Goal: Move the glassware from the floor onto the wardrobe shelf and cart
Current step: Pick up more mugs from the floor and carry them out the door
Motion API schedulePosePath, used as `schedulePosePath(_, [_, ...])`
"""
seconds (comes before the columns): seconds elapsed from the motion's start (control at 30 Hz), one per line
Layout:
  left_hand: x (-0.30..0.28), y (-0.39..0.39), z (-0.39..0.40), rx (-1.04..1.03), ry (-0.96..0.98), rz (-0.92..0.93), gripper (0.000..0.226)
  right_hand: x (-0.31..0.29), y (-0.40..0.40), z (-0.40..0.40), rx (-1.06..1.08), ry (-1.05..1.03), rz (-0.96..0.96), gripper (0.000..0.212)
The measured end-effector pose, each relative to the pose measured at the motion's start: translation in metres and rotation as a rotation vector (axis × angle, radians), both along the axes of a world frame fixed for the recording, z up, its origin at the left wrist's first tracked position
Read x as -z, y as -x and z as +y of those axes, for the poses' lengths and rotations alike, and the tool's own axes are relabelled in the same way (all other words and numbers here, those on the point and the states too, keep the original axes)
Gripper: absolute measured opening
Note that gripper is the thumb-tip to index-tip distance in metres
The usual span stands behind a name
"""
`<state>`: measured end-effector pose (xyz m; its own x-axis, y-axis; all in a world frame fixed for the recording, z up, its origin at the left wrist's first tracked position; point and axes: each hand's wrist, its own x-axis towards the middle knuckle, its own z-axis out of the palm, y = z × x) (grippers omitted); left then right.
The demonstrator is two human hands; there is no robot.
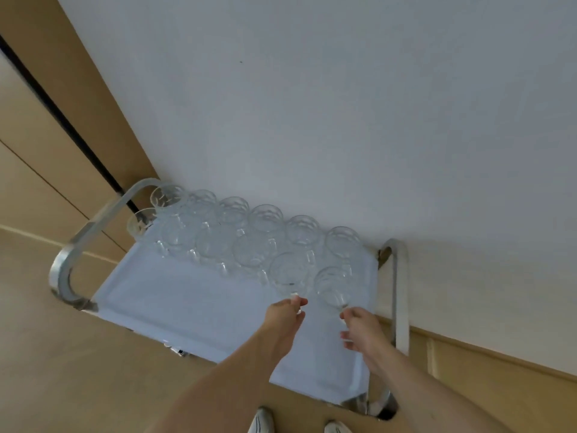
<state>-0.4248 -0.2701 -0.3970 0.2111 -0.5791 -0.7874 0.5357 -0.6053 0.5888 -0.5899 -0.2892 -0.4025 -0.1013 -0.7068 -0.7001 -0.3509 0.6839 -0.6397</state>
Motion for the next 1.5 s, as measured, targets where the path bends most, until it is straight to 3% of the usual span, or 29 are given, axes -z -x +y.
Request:
schedulePosePath(0.33, [0.026,-0.022,-0.018,0.209,-0.033,-0.023,0.007,0.007,-0.028,-0.009,0.223,0.057,-0.019,0.013])
schedulePosePath(0.53, [0.034,-0.029,-0.035,0.317,-0.011,-0.056,0.027,0.015,-0.041,-0.011,0.262,0.095,0.031,0.015])
schedulePosePath(0.67, [0.034,-0.029,-0.038,0.36,-0.01,-0.108,0.028,0.018,-0.038,-0.011,0.232,0.137,0.095,0.012])
schedulePosePath(0.8, [0.023,-0.031,-0.032,0.4,-0.002,-0.276,0.023,0.006,-0.033,-0.003,0.241,0.154,0.066,0.043])
schedulePosePath(1.0, [-0.022,-0.028,-0.023,0.402,0.019,-0.537,0.018,-0.033,-0.018,0.007,0.083,0.281,0.143,0.054])
schedulePosePath(1.2, [-0.099,0.036,0.002,0.555,0.234,-0.847,0.013,-0.089,0.042,0.027,-0.019,0.486,0.215,0.053])
schedulePosePath(1.5, [-0.164,0.225,0.052,0.901,0.624,-1.123,0.035,-0.132,0.226,0.111,0.068,0.607,0.39,0.057])
